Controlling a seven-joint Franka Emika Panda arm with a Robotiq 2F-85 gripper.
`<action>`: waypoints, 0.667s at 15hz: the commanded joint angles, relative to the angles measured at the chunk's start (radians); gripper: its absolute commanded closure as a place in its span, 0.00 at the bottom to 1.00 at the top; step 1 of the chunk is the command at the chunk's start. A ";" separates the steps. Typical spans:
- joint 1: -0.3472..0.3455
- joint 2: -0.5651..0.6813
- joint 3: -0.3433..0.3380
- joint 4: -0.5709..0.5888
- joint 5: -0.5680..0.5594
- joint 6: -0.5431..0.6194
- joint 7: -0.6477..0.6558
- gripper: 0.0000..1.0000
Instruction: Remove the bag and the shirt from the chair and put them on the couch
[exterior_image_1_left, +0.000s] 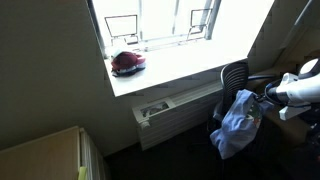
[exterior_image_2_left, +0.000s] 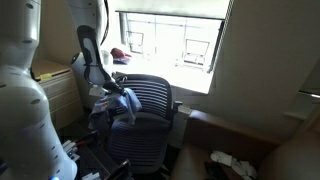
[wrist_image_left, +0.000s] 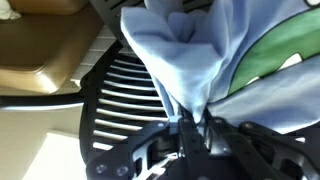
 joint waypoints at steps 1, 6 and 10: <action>-0.052 -0.253 -0.006 -0.125 0.036 -0.025 -0.113 0.97; -0.007 -0.540 -0.208 -0.235 -0.005 0.009 -0.030 0.97; -0.012 -0.554 -0.291 -0.230 0.004 0.098 0.009 0.90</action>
